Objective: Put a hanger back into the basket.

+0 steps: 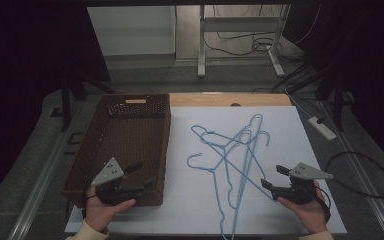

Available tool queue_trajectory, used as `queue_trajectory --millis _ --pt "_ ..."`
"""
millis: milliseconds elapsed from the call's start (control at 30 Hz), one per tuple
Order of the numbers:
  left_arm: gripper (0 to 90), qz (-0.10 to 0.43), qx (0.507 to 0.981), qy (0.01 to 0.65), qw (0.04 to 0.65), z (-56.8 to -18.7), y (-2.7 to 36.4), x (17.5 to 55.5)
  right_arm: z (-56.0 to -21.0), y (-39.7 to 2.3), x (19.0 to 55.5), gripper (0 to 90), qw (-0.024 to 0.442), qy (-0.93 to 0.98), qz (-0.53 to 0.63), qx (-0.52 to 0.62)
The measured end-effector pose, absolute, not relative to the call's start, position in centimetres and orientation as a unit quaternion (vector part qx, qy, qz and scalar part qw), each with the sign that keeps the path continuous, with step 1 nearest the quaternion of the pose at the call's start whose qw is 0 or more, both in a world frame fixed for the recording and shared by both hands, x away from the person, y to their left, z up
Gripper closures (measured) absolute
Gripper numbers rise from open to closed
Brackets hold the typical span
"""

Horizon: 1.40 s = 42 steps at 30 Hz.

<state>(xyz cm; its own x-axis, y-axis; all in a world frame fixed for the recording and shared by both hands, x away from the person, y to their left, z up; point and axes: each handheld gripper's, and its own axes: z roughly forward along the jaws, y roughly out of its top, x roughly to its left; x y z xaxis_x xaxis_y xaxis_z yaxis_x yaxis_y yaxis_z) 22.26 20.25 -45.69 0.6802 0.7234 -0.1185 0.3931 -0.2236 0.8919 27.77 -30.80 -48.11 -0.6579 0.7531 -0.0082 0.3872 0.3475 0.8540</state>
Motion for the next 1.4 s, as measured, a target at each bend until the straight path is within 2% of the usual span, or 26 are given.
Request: queue_trajectory --millis 667,933,1233,1400 --pt "30.3 0.165 0.763 0.362 0.51 -45.5 20.4 22.1 -47.1 -29.2 28.6 23.6 0.187 0.81 0.429 0.353" --pt "30.3 0.163 0.763 0.364 0.509 -45.6 20.5 22.2 -46.4 -26.5 30.0 24.6 0.163 0.84 0.401 0.327" --pt "30.1 0.163 0.762 0.365 0.509 -45.4 20.4 22.1 -44.4 -21.2 33.1 24.4 0.139 0.885 0.349 0.275" --pt "30.0 0.161 0.762 0.367 0.508 -45.4 20.6 22.2 -44.4 -19.1 34.5 24.8 0.129 0.899 0.33 0.259"
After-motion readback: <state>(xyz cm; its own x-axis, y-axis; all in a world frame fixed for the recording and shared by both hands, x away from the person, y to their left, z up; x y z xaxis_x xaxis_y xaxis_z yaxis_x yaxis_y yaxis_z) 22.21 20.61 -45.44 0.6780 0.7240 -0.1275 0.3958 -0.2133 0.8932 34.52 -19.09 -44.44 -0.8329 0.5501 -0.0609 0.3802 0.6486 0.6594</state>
